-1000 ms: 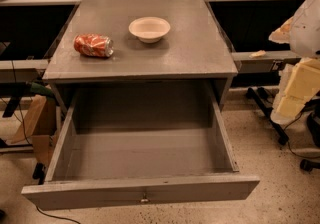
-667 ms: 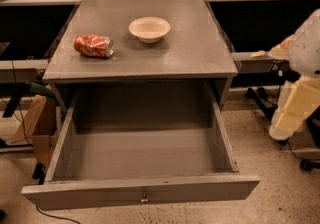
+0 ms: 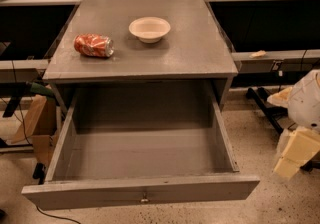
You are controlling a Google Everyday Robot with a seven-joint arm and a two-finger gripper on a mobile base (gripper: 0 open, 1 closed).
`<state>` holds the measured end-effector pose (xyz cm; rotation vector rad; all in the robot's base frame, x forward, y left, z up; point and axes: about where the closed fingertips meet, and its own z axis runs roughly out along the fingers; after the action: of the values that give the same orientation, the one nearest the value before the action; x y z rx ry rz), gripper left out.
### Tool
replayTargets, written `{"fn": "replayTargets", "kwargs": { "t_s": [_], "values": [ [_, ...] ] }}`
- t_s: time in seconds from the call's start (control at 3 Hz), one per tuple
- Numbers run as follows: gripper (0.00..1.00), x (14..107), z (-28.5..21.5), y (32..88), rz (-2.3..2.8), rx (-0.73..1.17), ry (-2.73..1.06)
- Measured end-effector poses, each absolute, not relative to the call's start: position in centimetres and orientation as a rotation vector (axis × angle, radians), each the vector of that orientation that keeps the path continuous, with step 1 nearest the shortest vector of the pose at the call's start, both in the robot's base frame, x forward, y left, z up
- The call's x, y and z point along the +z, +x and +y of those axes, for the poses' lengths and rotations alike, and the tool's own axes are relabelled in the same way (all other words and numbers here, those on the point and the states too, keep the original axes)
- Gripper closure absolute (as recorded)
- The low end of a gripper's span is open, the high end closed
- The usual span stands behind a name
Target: Close top drawer
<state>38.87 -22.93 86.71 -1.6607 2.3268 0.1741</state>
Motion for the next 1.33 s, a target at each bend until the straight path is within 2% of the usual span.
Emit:
{"fn": "replayTargets", "kwargs": {
  "t_s": [0.33, 1.33],
  "values": [
    [0.19, 83.0, -23.5, 36.8, 2.376, 0.259, -1.632],
    [0.89, 72.7, -19.9, 32.3, 2.419, 0.559, -1.619]
  ]
}}
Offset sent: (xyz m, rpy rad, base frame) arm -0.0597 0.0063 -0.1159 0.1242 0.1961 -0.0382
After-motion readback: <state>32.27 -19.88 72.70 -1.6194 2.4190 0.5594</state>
